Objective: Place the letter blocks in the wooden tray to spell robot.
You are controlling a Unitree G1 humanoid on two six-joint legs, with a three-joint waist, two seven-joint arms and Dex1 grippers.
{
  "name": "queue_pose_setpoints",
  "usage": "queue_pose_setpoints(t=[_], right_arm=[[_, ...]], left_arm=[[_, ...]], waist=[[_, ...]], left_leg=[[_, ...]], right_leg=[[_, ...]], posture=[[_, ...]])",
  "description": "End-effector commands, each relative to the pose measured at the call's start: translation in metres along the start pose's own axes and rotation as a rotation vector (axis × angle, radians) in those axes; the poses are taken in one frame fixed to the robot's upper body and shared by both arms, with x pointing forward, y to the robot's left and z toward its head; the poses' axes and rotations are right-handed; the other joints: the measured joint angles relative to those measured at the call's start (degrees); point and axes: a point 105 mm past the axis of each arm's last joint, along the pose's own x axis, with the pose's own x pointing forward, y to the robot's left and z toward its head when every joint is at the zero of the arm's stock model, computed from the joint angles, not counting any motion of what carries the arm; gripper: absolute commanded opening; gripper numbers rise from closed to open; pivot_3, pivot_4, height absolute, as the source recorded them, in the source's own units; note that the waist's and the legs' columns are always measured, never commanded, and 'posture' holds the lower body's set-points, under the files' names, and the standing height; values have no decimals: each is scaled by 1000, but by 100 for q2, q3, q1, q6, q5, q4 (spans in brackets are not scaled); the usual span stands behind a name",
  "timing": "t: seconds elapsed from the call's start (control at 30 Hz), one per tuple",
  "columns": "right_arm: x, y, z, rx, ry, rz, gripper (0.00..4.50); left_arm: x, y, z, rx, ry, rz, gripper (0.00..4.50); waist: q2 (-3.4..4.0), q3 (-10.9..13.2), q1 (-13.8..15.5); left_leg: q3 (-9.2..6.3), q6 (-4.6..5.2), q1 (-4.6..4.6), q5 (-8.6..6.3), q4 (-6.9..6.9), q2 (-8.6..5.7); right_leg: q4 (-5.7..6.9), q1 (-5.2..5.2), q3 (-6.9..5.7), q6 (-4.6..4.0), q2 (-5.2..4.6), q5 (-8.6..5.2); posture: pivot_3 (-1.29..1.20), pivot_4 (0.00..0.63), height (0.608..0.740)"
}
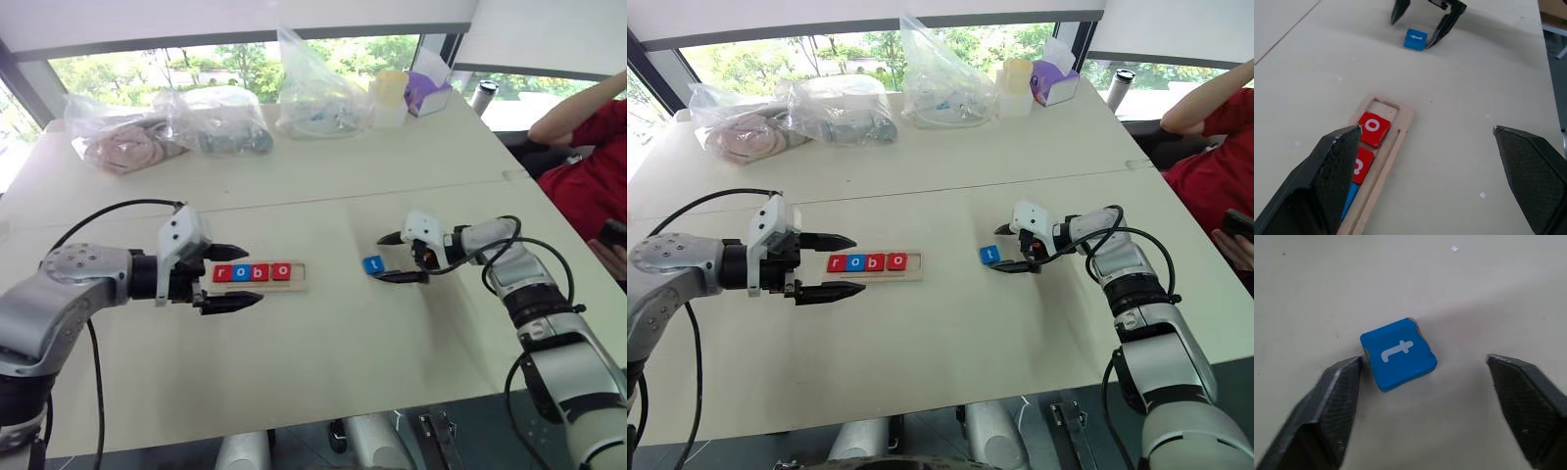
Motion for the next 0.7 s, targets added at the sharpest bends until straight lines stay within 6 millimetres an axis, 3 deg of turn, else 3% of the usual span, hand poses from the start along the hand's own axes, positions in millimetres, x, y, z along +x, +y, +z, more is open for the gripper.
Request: queue_pose_setpoints(t=[0.03,0.1,0.23,0.37,0.43,0.53,0.6,0.7], right_arm=[[-3,-1,7,-8,-36,21,2099],[-1,0,11,-4,-59,30,1118],[2,-4,31,32,-130,18,1085],[17,0,79,63,-246,19,1085],[29,6,93,14,-239,13,1085],[44,9,99,-48,-187,-16,1085],[64,16,100,9,-157,-4,1085],[75,30,96,-12,-111,46,1085]], left_arm=[[-8,0,6,28,-5,32,4500],[-11,3,3,24,4,49,4500],[-21,16,-6,3,32,102,4500],[-37,33,-12,-4,66,166,4500],[-43,38,-11,-1,76,181,4500],[-49,41,-16,4,111,198,4500],[-56,39,-22,-16,133,200,4500],[-58,38,-23,-19,131,205,4500]], waist=[[0,0,-2],[0,0,-8],[0,0,-15],[2,1,-18],[2,1,-3],[3,1,8],[2,1,1],[2,1,-1]], left_leg=[[0,0,0,0,2,0],[1,0,2,0,5,0],[0,-1,6,1,7,0],[-2,-1,8,1,5,5],[-9,-1,6,1,4,9],[-9,-1,1,0,0,9],[-4,-1,-3,0,0,8],[7,-1,-6,0,0,6]], right_leg=[[0,2,0,0,-1,0],[2,4,1,-1,-1,0],[8,4,1,-4,0,1],[22,-6,2,-6,6,4],[24,-7,-1,-5,10,5],[17,-10,-6,-5,8,4],[10,-10,-5,-5,4,2],[6,-14,-1,-6,-2,1]], posture=[[0,150,739],[0,150,739],[0,150,739],[0,150,739],[0,150,739],[0,150,739],[0,150,739],[0,150,739]])
